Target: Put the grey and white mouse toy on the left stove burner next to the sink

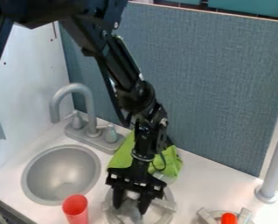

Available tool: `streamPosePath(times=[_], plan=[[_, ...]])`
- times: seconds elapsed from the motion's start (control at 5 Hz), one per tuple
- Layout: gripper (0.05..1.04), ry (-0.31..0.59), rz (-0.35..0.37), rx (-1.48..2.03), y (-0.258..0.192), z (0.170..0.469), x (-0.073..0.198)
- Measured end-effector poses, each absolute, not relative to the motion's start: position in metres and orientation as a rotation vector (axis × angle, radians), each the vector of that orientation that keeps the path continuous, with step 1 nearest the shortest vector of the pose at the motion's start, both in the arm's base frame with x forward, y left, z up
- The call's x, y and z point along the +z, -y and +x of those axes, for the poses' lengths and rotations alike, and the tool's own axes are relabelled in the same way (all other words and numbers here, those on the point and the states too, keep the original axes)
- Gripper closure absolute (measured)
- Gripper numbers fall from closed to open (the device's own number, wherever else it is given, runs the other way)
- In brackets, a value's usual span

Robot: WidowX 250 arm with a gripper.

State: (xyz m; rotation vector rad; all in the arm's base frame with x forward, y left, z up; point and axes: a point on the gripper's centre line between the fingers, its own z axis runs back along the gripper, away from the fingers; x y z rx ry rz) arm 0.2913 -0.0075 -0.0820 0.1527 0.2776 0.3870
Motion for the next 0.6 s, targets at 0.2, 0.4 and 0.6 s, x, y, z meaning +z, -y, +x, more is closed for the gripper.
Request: streamPosePath(times=[0.2,0.4,0.6], plan=[[0.079,-0.263,0.128,0.36,0.01,0.292,-0.084],[0.077,-0.188,0.089,0.342,0.012,0.296,-0.074],[0.079,-0.131,0.05,0.322,0.016,0.297,-0.062]])
